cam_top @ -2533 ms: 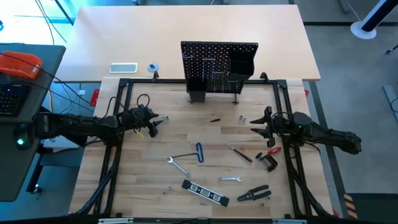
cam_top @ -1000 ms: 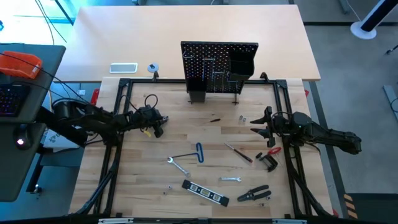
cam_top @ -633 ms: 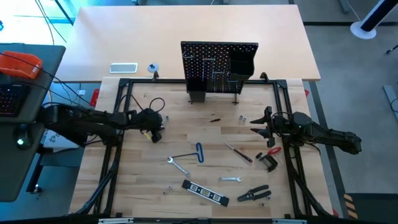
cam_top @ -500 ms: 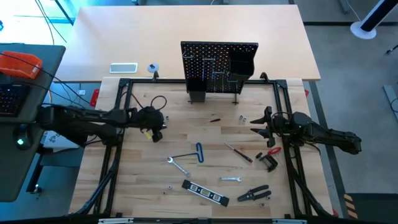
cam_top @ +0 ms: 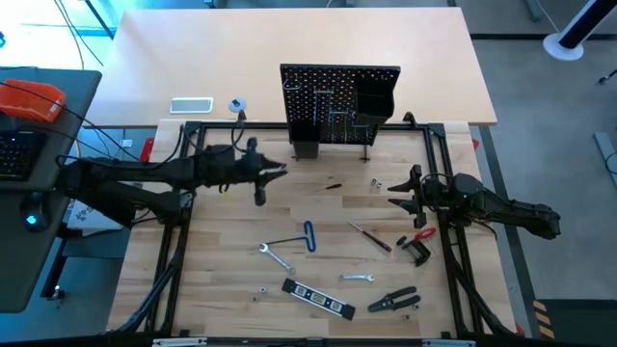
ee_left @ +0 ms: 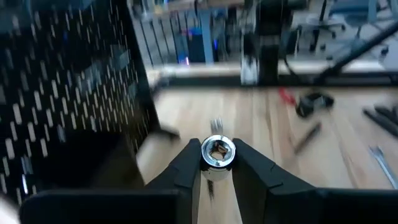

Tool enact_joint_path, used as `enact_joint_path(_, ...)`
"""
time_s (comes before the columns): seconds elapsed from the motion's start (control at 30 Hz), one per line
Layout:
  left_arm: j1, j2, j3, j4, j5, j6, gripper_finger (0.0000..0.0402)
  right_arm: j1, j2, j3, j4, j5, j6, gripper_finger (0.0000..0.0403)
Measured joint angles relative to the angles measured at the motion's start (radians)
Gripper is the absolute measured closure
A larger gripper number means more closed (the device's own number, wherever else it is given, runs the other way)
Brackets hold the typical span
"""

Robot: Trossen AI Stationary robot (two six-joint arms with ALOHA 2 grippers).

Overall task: Hang tools onto peg board
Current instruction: Put the bolts on the pegboard

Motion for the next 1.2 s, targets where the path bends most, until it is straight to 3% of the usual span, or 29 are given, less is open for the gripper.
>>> enact_joint_path(0.23,0.014,0.192,0.243,0.051,-0.012,0.151,0.0345,0.000,0.000,0.000,0.000,0.000,0.000,0.0256)
enact_joint_path(0.5,0.066,0.382,0.528,0.054,0.032,0.218,0.0345,0.000,0.000,0.000,0.000,-0.004,0.000,0.0256)
enact_joint_path(0.77,0.096,0.542,0.721,0.000,0.054,0.273,0.0345,0.000,0.000,0.000,0.000,-0.004,0.000,0.0256)
enact_joint_path(0.93,0.100,0.538,0.738,-0.082,0.049,0.294,0.0345,0.000,-0.001,0.000,0.000,-0.004,0.000,0.0256)
enact_joint_path(1.2,0.063,0.387,0.739,-0.329,-0.037,0.342,0.0345,0.000,0.000,0.000,0.000,-0.003,0.000,0.0256)
